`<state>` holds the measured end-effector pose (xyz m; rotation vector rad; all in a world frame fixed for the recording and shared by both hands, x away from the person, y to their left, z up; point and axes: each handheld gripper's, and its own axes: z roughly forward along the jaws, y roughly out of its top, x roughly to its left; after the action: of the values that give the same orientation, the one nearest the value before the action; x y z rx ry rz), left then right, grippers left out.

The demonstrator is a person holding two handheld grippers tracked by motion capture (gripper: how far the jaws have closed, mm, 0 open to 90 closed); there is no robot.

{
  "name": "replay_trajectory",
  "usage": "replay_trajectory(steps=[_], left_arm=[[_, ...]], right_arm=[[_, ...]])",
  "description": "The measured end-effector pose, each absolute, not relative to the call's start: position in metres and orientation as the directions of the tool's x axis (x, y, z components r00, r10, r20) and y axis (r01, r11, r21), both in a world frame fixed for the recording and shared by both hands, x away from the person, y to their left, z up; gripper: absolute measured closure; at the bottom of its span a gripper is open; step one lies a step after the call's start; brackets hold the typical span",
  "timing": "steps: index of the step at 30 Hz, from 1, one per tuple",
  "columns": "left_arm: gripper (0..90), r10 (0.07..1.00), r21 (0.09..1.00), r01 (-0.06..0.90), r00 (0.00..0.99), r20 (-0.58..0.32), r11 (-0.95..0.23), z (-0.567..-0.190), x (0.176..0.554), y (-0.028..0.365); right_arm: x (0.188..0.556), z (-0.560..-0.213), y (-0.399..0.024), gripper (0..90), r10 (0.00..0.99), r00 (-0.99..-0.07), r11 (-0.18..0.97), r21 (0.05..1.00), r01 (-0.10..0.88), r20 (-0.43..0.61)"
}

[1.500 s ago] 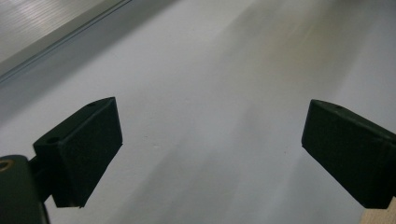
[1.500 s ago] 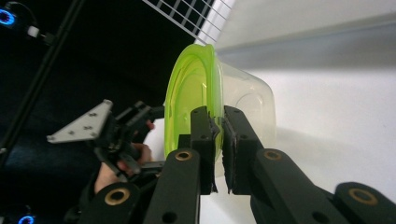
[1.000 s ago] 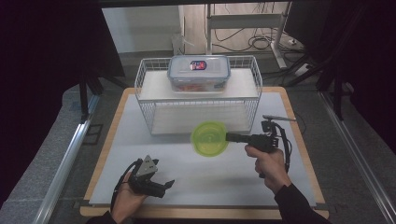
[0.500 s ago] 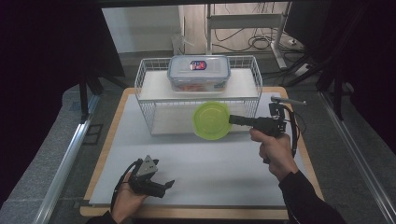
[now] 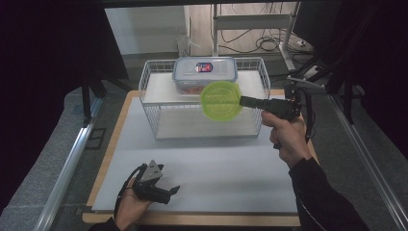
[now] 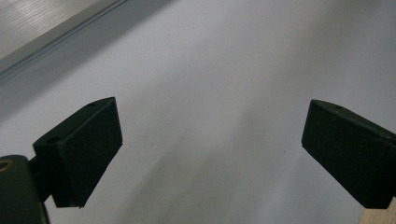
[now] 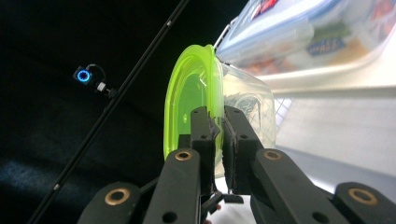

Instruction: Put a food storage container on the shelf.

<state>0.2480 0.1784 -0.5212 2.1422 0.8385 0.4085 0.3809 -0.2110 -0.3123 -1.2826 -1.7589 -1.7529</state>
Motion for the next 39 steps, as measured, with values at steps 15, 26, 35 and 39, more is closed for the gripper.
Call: replay_trajectory(steps=[15,26,35,39], left_arm=[[5.0,0.682,0.767,0.434,0.732,0.005,-0.472,-0.522,0.248,0.179],[5.0,0.678,0.771,0.430,0.735,0.004,-0.471,-0.522,0.248,0.179],[5.0,0.676,0.775,0.427,0.737,0.001,-0.466,-0.521,0.248,0.179],[5.0,0.677,0.777,0.429,0.736,-0.004,-0.461,-0.521,0.247,0.179]], right_arm=[[0.416,-0.287,-0.199,84.1,0.354,-0.509,-0.239,0.602,0.762,0.785],[0.446,-0.276,-0.181,84.1,0.367,-0.483,-0.282,0.590,0.757,0.795],[0.469,-0.273,-0.164,84.0,0.399,-0.438,-0.304,0.567,0.766,0.806],[0.478,-0.273,-0.155,84.0,0.413,-0.416,-0.314,0.555,0.770,0.811]])
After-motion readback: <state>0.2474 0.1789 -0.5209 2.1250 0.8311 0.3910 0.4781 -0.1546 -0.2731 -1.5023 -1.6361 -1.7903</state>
